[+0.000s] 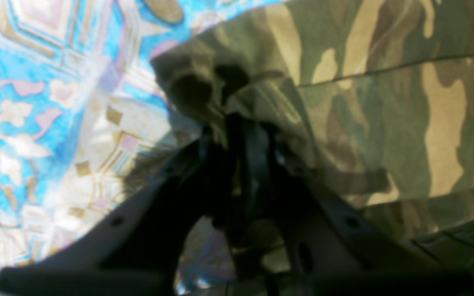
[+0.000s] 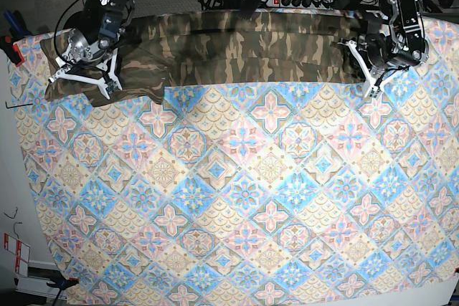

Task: Fold the T-shirt properly
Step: 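Lift the shirt's side with the left gripper and carry it toward the right gripper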

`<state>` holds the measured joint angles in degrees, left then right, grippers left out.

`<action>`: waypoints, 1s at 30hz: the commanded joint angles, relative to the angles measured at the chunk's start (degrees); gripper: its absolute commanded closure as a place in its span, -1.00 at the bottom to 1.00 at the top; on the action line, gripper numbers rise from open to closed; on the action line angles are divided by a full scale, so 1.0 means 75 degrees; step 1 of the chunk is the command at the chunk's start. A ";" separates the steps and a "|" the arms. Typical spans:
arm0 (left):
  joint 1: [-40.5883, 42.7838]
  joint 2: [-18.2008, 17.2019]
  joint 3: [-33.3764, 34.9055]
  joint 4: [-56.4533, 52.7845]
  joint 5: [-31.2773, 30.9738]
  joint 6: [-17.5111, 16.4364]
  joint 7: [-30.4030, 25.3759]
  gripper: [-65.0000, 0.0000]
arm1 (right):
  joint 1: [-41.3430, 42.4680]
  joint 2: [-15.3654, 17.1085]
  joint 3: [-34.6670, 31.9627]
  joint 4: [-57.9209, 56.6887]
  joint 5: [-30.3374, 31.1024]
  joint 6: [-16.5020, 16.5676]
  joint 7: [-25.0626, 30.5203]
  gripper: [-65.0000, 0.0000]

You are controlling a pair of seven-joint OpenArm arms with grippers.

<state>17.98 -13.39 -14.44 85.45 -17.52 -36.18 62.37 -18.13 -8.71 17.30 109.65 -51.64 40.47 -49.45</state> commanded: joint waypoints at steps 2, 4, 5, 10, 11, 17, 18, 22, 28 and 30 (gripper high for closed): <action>0.0422 0.0642 0.0536 -0.0275 -0.0870 -0.0509 0.0212 0.86 | 0.0032 0.0018 0.0020 0.0121 -0.0060 -0.0062 0.0000 0.19; 0.0399 0.0642 0.0501 -0.0275 -0.0894 -0.0509 0.0200 0.87 | 0.0032 0.0018 0.0020 0.0121 -0.0060 -0.0062 0.0000 0.19; 0.0387 0.0642 0.0466 -0.0275 -0.0894 -0.0509 0.0212 0.88 | 0.0032 0.0018 0.0020 0.0121 -0.0060 -0.0062 0.0000 0.19; -0.0164 0.0642 -0.0027 -0.0146 -0.0882 -0.0509 0.0634 0.88 | 0.0032 0.0018 0.0020 0.0121 -0.0060 -0.0062 0.0000 0.19; -0.0305 0.0642 -0.0132 -0.0123 -0.0882 -0.0509 0.0833 0.88 | 0.0032 0.0018 0.0032 0.0121 -0.0060 -0.0062 0.0000 0.19; -0.1242 0.0642 -0.0367 0.0194 -0.0847 -0.0509 0.1571 0.88 | 0.0067 0.0018 0.0032 0.0121 -0.0060 -0.0062 0.0000 0.19; -0.1395 0.0642 -0.0367 0.0205 -0.0858 -0.0509 0.1864 0.88 | 0.0067 0.0018 0.0032 0.0121 -0.0060 -0.0062 0.0000 0.19; -0.1606 0.0818 -0.0343 0.0967 -0.0894 -0.0509 0.2351 0.88 | 0.0067 0.0018 0.0032 0.0121 -0.0060 -0.0062 0.0000 0.19; -0.0750 0.1052 -0.0308 0.2784 -0.0929 -0.0509 0.2351 0.88 | 0.0079 0.0018 0.0032 0.0121 -0.0060 -0.0062 0.0000 0.19; -0.0633 0.1052 -0.0261 0.2901 -0.0929 -0.0509 0.2351 0.88 | 0.0079 0.0018 0.0032 0.0121 -0.0060 -0.0062 0.0000 0.19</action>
<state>13.82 -5.26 -16.45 106.19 -23.24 -39.90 80.79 -17.69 -8.88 17.37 109.60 -51.20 40.47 -49.08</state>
